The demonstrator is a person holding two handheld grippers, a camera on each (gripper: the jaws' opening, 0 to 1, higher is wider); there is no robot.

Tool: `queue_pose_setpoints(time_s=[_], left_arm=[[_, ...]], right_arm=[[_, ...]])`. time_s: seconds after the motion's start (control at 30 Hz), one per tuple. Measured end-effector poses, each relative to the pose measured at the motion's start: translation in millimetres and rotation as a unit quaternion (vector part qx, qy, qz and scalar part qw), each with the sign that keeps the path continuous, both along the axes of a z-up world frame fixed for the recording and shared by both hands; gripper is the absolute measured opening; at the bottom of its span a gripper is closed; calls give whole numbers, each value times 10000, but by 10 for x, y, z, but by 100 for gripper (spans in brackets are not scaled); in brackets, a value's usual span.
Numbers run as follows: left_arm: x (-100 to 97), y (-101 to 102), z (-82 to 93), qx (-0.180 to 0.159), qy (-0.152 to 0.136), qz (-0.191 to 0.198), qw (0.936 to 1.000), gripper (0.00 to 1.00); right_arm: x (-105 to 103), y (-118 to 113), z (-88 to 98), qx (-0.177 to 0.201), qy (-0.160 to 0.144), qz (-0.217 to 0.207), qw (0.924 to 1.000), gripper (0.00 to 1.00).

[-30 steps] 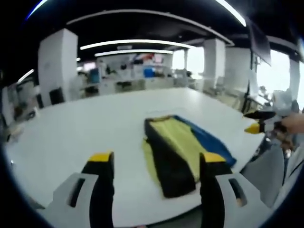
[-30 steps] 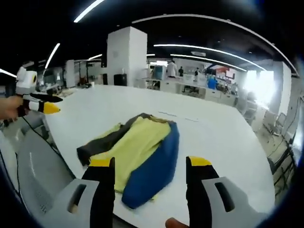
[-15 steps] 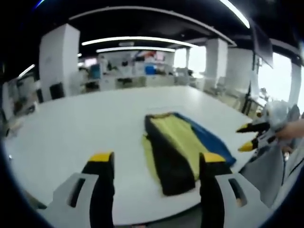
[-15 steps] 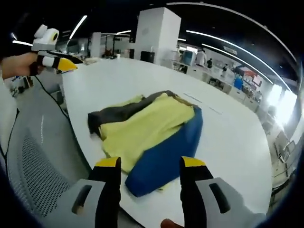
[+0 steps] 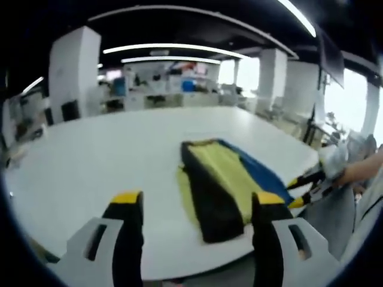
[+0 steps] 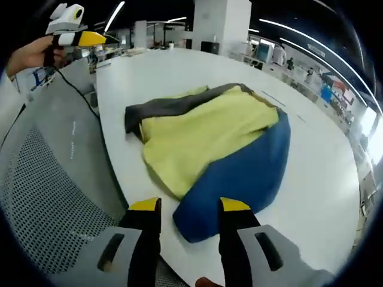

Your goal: Fold the garment on the visible template until the final outline fits inside the template.

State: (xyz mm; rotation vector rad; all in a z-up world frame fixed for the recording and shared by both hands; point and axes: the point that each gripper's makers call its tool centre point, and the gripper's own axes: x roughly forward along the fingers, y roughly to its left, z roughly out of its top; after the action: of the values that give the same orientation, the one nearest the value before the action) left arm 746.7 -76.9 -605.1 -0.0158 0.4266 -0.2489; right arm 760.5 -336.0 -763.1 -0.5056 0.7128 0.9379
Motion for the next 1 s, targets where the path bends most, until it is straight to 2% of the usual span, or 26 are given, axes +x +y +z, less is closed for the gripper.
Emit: queue_pose_setpoints(time_s=[0.07,0.1,0.17,0.27,0.4,0.47,0.5,0.57,0.73,0.8,0.83,0.87,0.9,0.93,1.0], left_arm=[[-9,-103,42,-121,-88,-243,9996,73],[-37,-253,78,-228,-133,-667,9974,74],[-78,-386,106,-250,-133,-1035,9942,73],[-112,-552,207,-847,-193,-1281,9879,74],[-138,-587,206,-780,-151,-1439,9864,74],[-152,-598,216,-887,-142,-1474,9850,75],[-159,-599,219,-920,-134,-1480,9846,75],[-178,-609,213,-905,-107,-1528,9840,76],[-238,-620,186,-930,-5,-1664,9817,76],[-255,-628,176,-958,30,-1688,9810,76],[-259,-629,169,-956,41,-1687,9810,77],[-266,-629,155,-948,56,-1683,9812,77],[-269,-630,150,-948,61,-1677,9813,78],[-274,-633,150,-964,61,-1664,9813,78],[-278,-635,139,-990,73,-1649,9813,78]], right_arm=[[-47,-10,-78,-280,131,275,9991,36],[-41,-17,-99,-392,105,362,9985,36],[-5,-16,-164,-431,66,403,9982,35],[9,-1,-124,-399,127,358,9985,34],[26,-18,-199,-617,82,480,9969,32],[26,-34,-255,-695,120,503,9962,30],[56,3,-229,-551,115,444,9974,28],[87,-40,-249,-563,219,303,9977,26],[92,-94,-253,-688,224,271,9970,16],[149,-153,-228,-704,156,170,9973,7],[179,-154,-195,-341,366,-268,9984,6],[189,-138,-167,76,696,-728,9949,6],[225,-140,-101,527,981,-1201,9865,6],[263,-159,-65,707,988,-1364,9832,6],[315,-243,-20,803,950,-1532,9803,5]])
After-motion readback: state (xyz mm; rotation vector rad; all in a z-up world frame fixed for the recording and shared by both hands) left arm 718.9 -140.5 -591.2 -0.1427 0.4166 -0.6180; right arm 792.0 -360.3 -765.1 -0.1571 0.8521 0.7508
